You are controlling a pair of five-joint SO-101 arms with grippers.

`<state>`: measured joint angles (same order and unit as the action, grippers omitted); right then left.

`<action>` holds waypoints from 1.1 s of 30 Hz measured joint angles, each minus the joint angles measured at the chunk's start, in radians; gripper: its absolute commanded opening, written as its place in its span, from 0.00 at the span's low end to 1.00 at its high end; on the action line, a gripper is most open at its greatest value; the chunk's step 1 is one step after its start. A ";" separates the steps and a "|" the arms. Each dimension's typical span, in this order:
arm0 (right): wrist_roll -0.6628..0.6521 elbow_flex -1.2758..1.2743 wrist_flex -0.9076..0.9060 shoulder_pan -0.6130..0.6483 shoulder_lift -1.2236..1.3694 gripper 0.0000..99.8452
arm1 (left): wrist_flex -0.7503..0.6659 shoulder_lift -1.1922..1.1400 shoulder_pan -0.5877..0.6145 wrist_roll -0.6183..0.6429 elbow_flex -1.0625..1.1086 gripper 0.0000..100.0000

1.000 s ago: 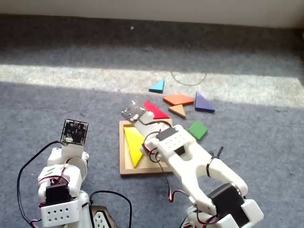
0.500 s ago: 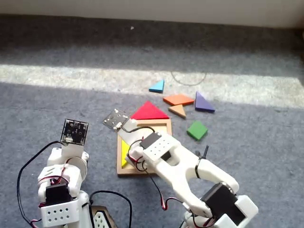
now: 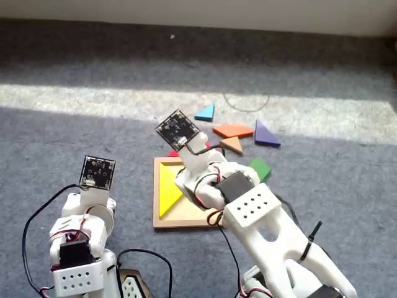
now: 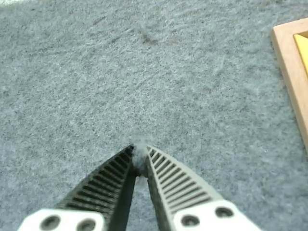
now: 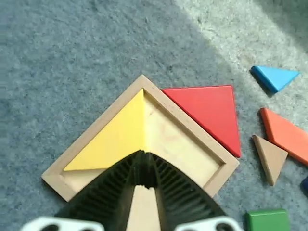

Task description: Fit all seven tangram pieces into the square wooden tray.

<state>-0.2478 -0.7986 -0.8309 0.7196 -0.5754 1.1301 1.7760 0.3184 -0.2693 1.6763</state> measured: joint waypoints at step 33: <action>0.049 0.819 0.008 -0.161 1.053 0.04 | 0.000 0.000 0.000 0.000 0.000 0.18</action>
<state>-0.1987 0.0207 -0.8232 0.5585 0.4772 1.1301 1.7760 0.3184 -0.2693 1.6763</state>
